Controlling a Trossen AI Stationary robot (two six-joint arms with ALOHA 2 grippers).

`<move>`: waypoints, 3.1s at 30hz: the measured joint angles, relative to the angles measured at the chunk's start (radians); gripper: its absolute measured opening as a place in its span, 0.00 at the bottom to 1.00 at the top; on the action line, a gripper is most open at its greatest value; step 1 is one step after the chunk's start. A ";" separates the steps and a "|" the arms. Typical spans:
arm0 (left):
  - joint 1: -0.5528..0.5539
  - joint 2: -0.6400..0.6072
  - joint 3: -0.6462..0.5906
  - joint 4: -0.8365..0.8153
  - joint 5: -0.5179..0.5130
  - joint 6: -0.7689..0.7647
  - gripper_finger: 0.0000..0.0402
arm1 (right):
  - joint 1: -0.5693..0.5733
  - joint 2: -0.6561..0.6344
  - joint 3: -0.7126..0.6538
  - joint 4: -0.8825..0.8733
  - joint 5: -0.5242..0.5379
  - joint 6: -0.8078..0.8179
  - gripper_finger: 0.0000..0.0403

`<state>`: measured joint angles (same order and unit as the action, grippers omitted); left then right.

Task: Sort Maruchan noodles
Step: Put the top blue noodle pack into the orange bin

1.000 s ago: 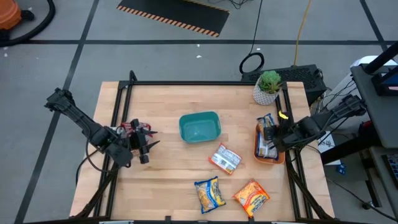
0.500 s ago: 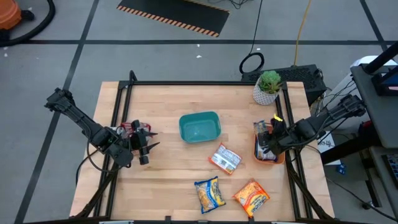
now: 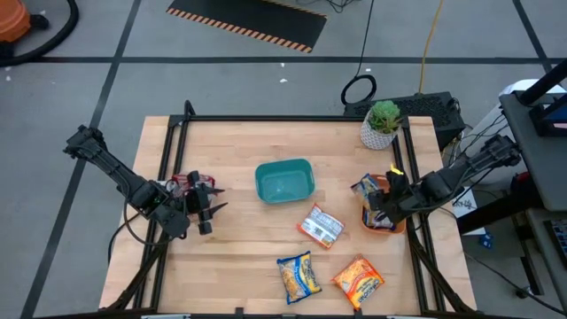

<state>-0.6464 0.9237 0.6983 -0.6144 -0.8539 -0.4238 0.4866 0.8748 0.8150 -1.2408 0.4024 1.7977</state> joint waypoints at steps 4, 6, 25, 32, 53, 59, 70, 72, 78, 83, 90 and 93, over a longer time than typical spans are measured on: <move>0.000 0.000 0.000 0.027 0.000 0.030 0.46 | 0.000 -0.001 0.000 -0.017 -0.030 0.020 0.43; 0.000 0.000 0.000 0.042 0.000 0.042 0.46 | 0.000 -0.006 0.009 -0.019 -0.055 0.033 0.43; 0.000 0.000 0.000 0.074 0.000 0.133 0.46 | 0.000 0.045 0.060 0.073 0.111 -0.152 0.43; 0.000 0.000 0.000 0.123 0.000 0.183 0.46 | -0.001 0.071 0.032 -0.010 0.081 -0.110 0.42; 0.032 0.000 0.000 0.148 0.031 0.201 0.46 | -0.004 0.064 -0.107 0.163 -0.019 0.086 0.42; 0.033 0.000 0.000 0.149 0.043 0.202 0.46 | -0.003 0.030 -0.187 0.247 -0.092 0.119 0.42; 0.060 0.000 0.000 0.164 0.045 0.225 0.46 | -0.052 -0.058 -0.311 0.387 -0.086 -0.033 0.42; 0.065 0.000 0.000 0.173 0.046 0.232 0.46 | -0.061 -0.069 -0.319 0.404 -0.079 -0.050 0.42; 0.066 0.000 0.000 0.184 0.053 0.239 0.46 | -0.069 -0.094 -0.319 0.446 -0.033 -0.099 0.42; 0.066 0.000 0.000 0.187 0.053 0.239 0.46 | -0.077 -0.102 -0.319 0.470 -0.002 -0.137 0.42; 0.066 0.000 0.000 0.201 0.065 0.239 0.46 | -0.120 -0.089 -0.319 0.434 -0.011 -0.160 0.42; 0.066 0.000 0.000 0.201 0.068 0.239 0.46 | -0.136 -0.089 -0.319 0.446 -0.010 -0.188 0.42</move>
<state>-0.5800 0.9237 0.6979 -0.4133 -0.7860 -0.1844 0.3506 0.7860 0.4961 -0.7946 0.3920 1.6094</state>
